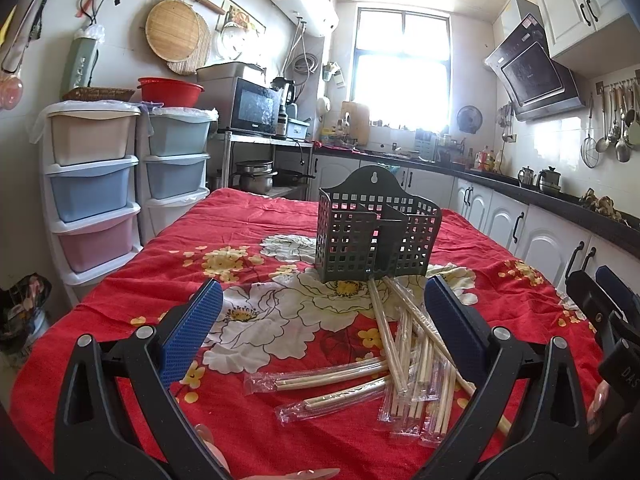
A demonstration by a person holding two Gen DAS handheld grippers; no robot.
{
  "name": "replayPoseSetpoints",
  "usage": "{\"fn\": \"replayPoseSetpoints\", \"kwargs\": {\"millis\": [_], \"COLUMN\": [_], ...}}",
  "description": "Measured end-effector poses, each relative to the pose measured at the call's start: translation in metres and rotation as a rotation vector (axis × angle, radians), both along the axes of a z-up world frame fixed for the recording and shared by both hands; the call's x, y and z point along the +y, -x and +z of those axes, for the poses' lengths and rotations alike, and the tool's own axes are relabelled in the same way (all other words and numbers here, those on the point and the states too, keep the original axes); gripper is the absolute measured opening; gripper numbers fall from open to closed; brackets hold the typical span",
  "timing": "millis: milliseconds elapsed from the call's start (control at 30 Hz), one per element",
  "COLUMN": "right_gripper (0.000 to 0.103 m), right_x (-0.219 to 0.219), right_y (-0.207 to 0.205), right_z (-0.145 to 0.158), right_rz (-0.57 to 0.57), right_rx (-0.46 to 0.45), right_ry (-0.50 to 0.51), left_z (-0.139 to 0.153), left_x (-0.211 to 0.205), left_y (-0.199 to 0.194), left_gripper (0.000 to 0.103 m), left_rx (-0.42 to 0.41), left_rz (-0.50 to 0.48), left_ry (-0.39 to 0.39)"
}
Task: Organize utensils
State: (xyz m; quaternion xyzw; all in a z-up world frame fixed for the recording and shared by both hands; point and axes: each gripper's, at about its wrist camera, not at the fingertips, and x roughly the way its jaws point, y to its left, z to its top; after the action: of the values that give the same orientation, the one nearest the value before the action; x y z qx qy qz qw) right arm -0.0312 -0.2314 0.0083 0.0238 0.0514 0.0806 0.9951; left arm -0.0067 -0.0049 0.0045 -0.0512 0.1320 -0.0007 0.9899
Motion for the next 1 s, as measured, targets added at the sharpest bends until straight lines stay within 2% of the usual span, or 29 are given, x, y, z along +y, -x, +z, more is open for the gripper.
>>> {"fn": "replayPoseSetpoints", "kwargs": {"millis": [667, 1000], "right_gripper": [0.097, 0.097], "right_x": [-0.002, -0.002], "right_y": [0.002, 0.001], "right_z": [0.002, 0.0], "right_rz": [-0.001, 0.016], "right_rx": [0.001, 0.009], "right_ry": [-0.006, 0.003], "left_z": [-0.001, 0.003], "left_x": [-0.001, 0.011], "left_y": [0.0, -0.005], "left_gripper": [0.093, 0.093], "left_rx": [-0.001, 0.045], "left_rz": [-0.001, -0.01], "left_ry": [-0.002, 0.028]}}
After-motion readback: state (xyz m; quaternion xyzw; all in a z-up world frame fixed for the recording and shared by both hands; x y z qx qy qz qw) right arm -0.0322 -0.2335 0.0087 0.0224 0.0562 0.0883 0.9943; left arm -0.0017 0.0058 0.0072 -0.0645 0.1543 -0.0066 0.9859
